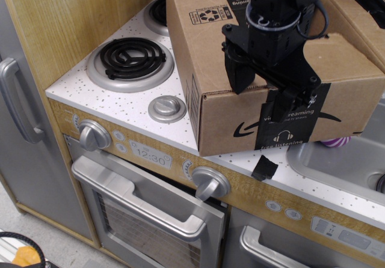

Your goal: Close large4fbox flaps

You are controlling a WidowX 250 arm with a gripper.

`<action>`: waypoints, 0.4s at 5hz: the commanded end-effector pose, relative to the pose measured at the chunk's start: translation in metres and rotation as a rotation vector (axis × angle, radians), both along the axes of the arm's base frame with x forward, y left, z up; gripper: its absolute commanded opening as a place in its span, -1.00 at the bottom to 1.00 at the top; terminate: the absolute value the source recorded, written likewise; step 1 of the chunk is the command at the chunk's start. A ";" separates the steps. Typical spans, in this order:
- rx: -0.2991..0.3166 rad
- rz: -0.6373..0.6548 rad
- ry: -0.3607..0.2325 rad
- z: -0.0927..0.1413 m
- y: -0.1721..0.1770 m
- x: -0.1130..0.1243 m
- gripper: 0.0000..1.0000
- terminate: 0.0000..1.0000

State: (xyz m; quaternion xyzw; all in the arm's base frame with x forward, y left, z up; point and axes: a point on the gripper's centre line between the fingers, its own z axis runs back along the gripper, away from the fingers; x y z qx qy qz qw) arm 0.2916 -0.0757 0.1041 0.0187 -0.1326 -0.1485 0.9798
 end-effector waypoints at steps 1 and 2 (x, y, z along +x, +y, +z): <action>-0.001 -0.059 -0.001 -0.007 0.008 0.008 1.00 -1.00; 0.013 -0.064 0.024 -0.008 0.007 0.004 1.00 1.00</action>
